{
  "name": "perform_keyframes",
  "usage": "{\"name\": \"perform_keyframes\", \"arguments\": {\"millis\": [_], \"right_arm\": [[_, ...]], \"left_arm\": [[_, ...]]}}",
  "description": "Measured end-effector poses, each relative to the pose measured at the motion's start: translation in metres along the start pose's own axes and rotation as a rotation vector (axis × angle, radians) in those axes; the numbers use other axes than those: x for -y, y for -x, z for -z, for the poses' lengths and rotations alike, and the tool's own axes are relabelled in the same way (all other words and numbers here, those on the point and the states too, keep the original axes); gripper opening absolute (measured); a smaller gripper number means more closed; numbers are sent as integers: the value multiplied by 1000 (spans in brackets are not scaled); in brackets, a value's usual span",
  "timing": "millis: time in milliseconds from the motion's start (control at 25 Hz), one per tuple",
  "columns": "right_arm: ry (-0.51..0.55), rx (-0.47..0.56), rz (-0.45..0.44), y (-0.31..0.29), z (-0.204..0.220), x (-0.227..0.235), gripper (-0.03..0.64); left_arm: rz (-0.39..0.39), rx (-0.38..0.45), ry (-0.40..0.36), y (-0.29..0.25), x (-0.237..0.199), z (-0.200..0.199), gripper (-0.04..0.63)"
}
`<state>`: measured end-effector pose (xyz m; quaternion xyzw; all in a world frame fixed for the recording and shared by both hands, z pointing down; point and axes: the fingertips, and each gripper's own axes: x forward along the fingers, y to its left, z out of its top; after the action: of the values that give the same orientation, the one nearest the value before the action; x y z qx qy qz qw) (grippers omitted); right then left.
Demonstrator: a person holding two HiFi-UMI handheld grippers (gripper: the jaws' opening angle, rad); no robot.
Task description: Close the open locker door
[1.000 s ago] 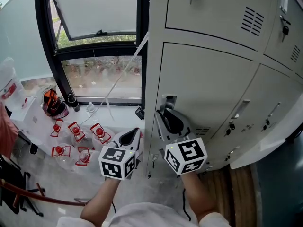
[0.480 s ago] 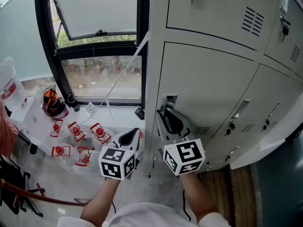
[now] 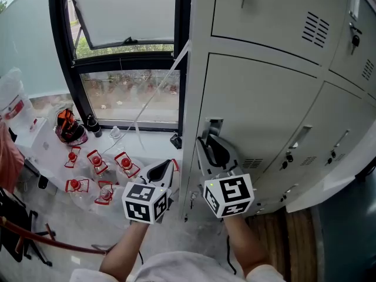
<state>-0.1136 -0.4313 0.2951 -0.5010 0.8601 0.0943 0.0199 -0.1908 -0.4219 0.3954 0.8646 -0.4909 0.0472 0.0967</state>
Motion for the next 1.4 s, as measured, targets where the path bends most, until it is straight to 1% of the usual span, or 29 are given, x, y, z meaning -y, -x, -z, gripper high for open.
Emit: {"name": "perform_keyframes", "arguments": {"millis": [360,720,1400], "right_arm": [[-5,8,-28,9,-2,-4,57],[-9,12,-55,25,-3,-9,57],[-47,-9,-84,63,-5,-4,57]], "left_arm": [[8,4,-2,0,9,-2,6],[15,13,-10,2,28,-5,6],[-13,8,-19,22,67,-9,6]]}}
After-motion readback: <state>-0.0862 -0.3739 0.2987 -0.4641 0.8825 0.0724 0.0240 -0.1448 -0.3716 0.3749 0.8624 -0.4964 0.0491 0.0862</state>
